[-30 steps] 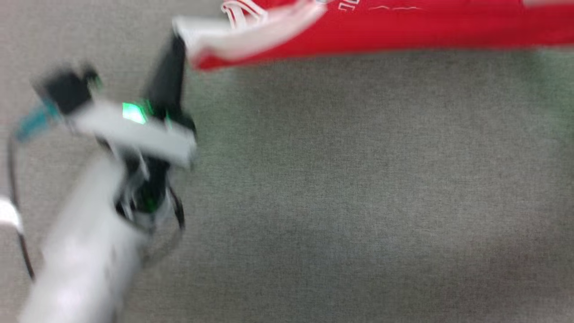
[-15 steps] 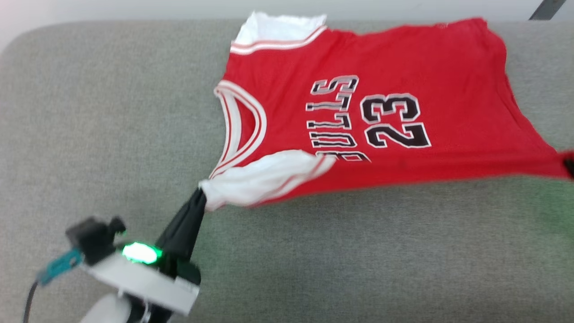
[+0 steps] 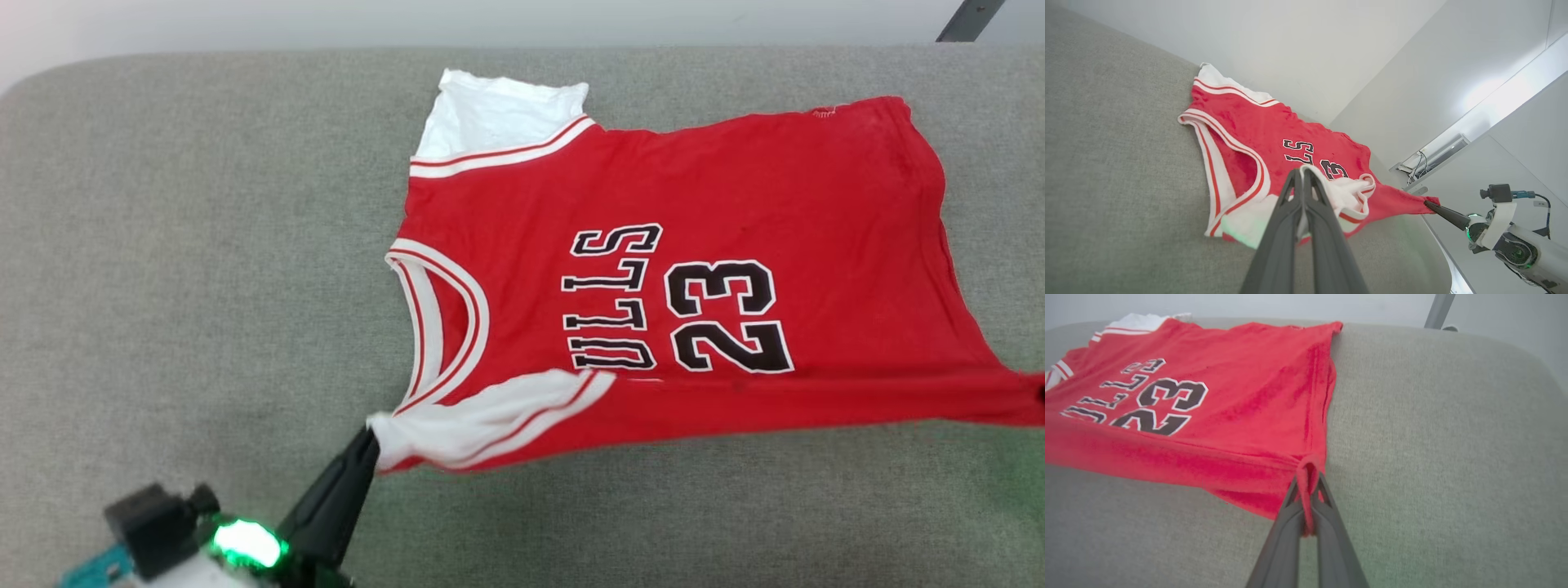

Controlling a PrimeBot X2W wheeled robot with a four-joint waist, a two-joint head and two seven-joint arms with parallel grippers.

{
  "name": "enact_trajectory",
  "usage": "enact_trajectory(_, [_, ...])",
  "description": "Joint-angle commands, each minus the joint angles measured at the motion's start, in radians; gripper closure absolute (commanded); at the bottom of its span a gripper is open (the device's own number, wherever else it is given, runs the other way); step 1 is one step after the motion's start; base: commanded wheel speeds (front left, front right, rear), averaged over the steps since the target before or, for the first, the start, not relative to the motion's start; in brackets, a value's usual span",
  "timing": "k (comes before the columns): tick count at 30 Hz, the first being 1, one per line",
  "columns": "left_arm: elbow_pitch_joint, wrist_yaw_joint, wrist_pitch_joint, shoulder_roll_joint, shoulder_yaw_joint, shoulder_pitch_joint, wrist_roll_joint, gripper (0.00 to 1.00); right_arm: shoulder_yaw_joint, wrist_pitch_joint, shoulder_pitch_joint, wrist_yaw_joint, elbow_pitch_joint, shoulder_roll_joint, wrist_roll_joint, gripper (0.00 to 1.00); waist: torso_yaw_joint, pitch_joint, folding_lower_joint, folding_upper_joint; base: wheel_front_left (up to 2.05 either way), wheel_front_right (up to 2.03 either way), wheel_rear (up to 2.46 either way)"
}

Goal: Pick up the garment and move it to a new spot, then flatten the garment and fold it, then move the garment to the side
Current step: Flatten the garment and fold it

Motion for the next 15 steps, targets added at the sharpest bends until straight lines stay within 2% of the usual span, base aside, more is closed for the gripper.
enact_trajectory(1, [0.010, 0.002, -0.001, 0.002, -0.009, -0.048, -0.002, 1.00, -0.055, 0.039, 0.006, -0.002, -0.034, 0.039, -0.032, 1.00, 0.001, 0.000, 0.0000, 0.0000, 0.00, 0.00, 0.00])
enact_trajectory(4, [0.048, 0.002, -0.001, 0.006, -0.053, -0.139, -0.022, 1.00, -0.109, 0.120, -0.035, -0.002, -0.070, 0.094, -0.083, 1.00, 0.002, 0.001, 0.0000, 0.0000, 0.00, 0.00, 0.00])
enact_trajectory(8, [0.134, 0.002, 0.008, -0.002, -0.122, -0.304, -0.061, 1.00, -0.118, 0.206, -0.129, -0.002, -0.051, 0.141, -0.137, 1.00, 0.010, 0.020, 0.0000, 0.0000, 0.00, 0.00, 0.00])
enact_trajectory(10, [0.288, 0.002, 0.017, -0.036, -0.201, -0.501, -0.122, 1.00, -0.064, 0.251, -0.285, -0.002, 0.023, 0.181, -0.156, 1.00, 0.009, 0.061, 0.0000, 0.0000, 0.00, 0.00, 0.00])
enact_trajectory(15, [0.407, 0.002, 0.019, -0.047, -0.259, -0.607, -0.161, 1.00, 0.006, 0.246, -0.401, -0.002, 0.116, 0.200, -0.162, 1.00, 0.000, 0.096, 0.0000, 0.0000, 0.00, 0.00, 0.00])
